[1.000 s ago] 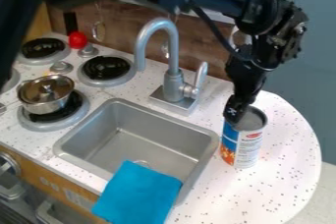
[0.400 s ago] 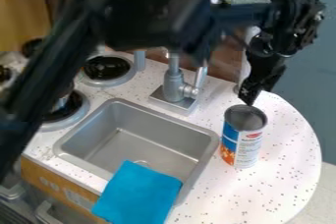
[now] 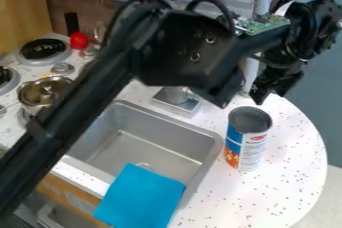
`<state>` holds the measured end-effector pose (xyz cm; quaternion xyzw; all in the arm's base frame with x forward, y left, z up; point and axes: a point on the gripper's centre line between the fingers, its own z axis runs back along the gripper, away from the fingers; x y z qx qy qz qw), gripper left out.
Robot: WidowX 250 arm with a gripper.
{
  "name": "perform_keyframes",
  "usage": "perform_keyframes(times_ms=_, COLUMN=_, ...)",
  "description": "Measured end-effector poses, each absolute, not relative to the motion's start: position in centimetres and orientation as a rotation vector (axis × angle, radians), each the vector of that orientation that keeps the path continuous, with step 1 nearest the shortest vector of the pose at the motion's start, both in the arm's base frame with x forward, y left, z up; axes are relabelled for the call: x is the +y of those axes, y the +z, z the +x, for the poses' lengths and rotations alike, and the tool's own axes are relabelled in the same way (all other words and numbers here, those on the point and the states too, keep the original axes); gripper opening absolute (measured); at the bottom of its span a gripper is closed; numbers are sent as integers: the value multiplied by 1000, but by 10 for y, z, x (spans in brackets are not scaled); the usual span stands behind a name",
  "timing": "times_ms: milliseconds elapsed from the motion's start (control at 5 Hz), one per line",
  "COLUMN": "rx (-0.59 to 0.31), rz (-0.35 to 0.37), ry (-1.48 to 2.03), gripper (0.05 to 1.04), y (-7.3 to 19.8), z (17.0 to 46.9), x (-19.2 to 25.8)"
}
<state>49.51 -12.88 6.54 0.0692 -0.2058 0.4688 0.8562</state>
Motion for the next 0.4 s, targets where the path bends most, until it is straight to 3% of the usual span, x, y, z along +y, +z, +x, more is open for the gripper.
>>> perform_keyframes(times_ms=200, rx=-396, rz=207, ry=823, gripper=1001, y=27, z=487, x=-118)
perform_keyframes(times_ms=400, rx=-375, rz=189, ry=758, gripper=1001, y=25, z=485, x=-110)
